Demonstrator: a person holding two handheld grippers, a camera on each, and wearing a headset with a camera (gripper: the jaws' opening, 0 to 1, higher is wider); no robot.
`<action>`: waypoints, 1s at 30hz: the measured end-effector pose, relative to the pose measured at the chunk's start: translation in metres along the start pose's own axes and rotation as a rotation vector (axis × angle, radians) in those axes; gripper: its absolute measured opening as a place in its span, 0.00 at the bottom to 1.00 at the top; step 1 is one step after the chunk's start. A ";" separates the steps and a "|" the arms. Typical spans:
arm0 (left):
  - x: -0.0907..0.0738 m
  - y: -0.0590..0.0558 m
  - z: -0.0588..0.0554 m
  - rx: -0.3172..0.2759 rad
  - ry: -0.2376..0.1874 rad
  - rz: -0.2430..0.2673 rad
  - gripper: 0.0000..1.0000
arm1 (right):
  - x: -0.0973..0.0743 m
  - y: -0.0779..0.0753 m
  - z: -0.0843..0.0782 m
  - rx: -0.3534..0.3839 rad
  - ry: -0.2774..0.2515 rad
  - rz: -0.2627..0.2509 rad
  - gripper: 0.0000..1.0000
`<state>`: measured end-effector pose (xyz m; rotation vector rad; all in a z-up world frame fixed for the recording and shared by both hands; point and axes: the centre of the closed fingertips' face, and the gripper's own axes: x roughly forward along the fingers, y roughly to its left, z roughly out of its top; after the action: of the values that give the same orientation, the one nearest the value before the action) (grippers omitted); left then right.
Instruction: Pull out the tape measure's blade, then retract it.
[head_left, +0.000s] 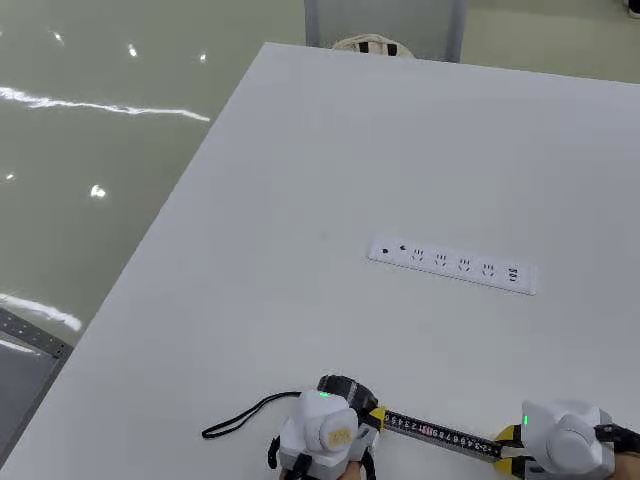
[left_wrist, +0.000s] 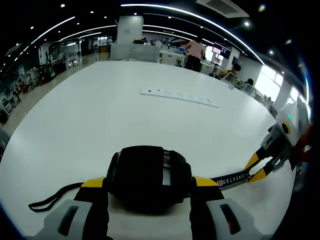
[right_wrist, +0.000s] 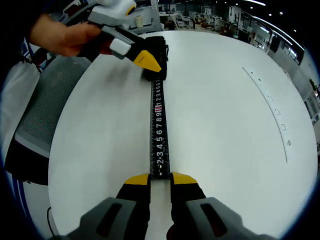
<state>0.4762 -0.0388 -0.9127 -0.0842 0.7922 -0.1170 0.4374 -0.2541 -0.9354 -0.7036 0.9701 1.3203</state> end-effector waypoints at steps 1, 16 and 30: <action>0.000 0.000 0.000 0.000 0.000 0.000 0.63 | 0.000 0.001 0.000 0.000 0.002 0.005 0.14; 0.000 -0.001 0.000 -0.003 0.003 0.000 0.63 | 0.003 0.001 0.004 -0.007 0.011 0.021 0.14; 0.000 0.000 0.000 -0.006 0.004 -0.001 0.62 | 0.006 0.001 0.012 -0.012 0.007 0.010 0.14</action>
<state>0.4759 -0.0391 -0.9129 -0.0898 0.7964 -0.1161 0.4380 -0.2407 -0.9348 -0.7137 0.9728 1.3349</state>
